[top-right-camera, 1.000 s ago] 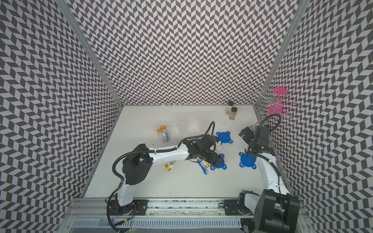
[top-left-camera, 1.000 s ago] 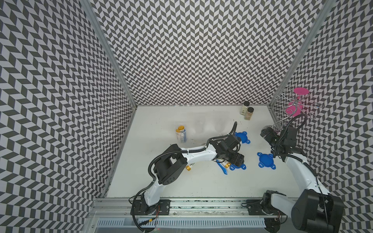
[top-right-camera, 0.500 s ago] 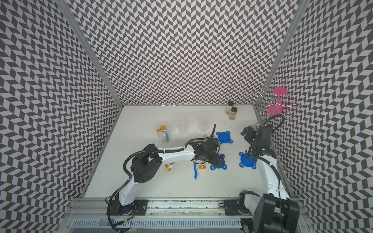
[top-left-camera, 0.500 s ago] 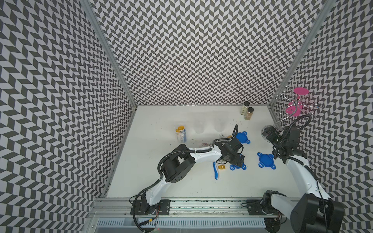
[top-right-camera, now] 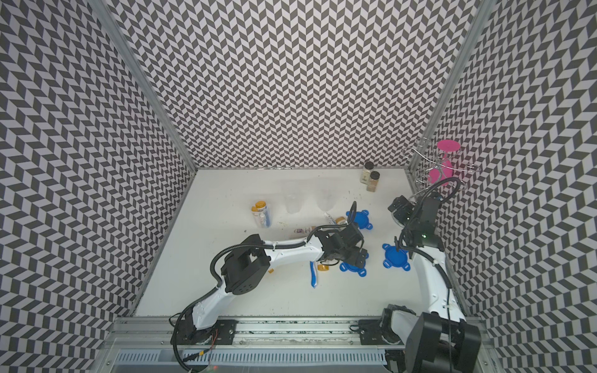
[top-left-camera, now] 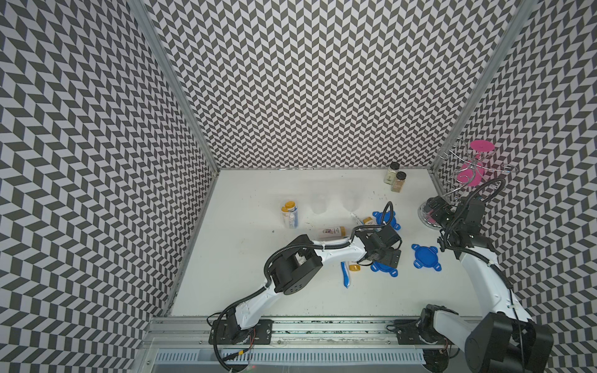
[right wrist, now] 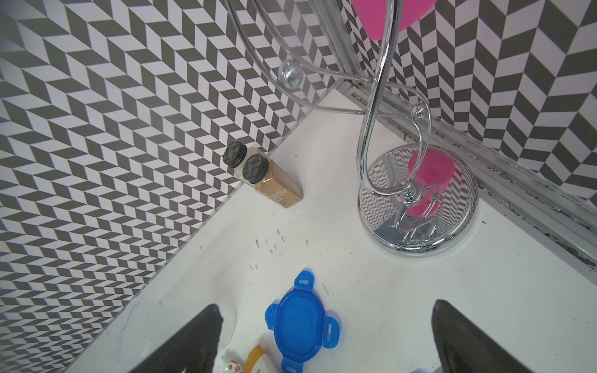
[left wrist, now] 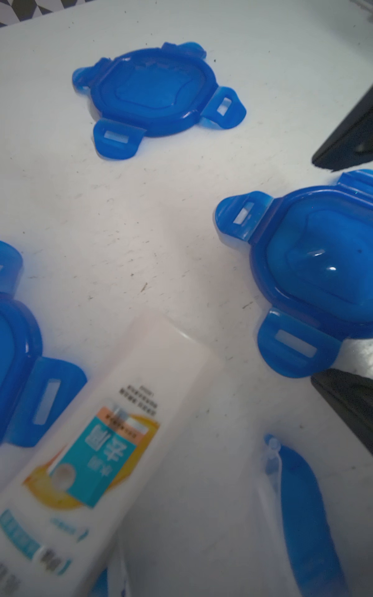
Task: Pack away toiletry kits
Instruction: Adjust the lid at the center of the board.
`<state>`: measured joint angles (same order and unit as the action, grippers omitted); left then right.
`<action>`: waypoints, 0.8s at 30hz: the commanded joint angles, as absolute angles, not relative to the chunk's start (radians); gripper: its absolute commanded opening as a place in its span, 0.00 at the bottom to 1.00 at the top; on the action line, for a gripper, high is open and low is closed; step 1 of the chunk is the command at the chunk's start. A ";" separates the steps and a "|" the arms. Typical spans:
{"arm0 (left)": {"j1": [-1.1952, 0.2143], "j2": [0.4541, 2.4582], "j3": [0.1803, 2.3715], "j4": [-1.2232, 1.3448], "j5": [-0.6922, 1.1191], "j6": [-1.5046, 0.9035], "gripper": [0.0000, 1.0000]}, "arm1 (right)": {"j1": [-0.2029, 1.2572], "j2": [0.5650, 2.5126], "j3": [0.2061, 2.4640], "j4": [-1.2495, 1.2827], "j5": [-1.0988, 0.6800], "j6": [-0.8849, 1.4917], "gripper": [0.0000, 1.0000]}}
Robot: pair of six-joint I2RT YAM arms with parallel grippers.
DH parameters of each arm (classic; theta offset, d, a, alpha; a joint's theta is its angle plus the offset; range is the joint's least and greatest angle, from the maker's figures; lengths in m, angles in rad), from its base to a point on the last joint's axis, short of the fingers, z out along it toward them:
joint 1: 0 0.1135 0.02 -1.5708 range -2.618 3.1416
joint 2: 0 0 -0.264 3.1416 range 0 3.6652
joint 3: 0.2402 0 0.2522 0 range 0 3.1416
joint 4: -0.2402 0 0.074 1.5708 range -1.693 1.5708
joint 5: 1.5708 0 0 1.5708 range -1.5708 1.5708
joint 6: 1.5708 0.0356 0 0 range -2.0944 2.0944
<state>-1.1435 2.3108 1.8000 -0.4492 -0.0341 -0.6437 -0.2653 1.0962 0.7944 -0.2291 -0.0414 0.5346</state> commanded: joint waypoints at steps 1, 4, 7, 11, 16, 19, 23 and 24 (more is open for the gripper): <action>-1.177 2.378 1.810 -0.548 -0.093 -0.628 1.00 | -0.270 1.092 0.793 -0.174 -0.043 0.539 1.00; -1.203 2.418 1.849 -0.604 -0.184 -0.595 1.00 | -0.269 1.091 0.781 -0.163 -0.054 0.553 1.00; -1.209 2.436 1.837 -0.620 -0.225 -0.582 0.99 | -0.266 1.096 0.790 -0.166 -0.051 0.551 1.00; -1.207 2.408 1.772 -0.609 -0.264 -0.552 1.00 | -0.262 1.105 0.812 -0.164 -0.057 0.553 1.00; -1.196 2.342 1.676 -0.592 -0.252 -0.522 0.96 | -0.259 1.109 0.819 -0.160 -0.073 0.561 1.00; -1.174 2.282 1.583 -0.557 -0.215 -0.515 0.92 | -0.252 1.107 0.822 -0.165 -0.071 0.557 1.00; -1.132 2.206 1.471 -0.525 -0.169 -0.498 0.89 | -0.242 1.107 0.824 -0.163 -0.074 0.556 1.00; -1.118 2.182 1.440 -0.515 -0.158 -0.492 0.89 | -0.237 1.107 0.824 -0.159 -0.080 0.555 1.00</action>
<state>-1.1587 2.1735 1.5383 -0.4133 -0.2153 -0.5041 -0.2478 1.1030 0.7956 -0.2138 -0.0689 0.5472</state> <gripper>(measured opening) 0.892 0.998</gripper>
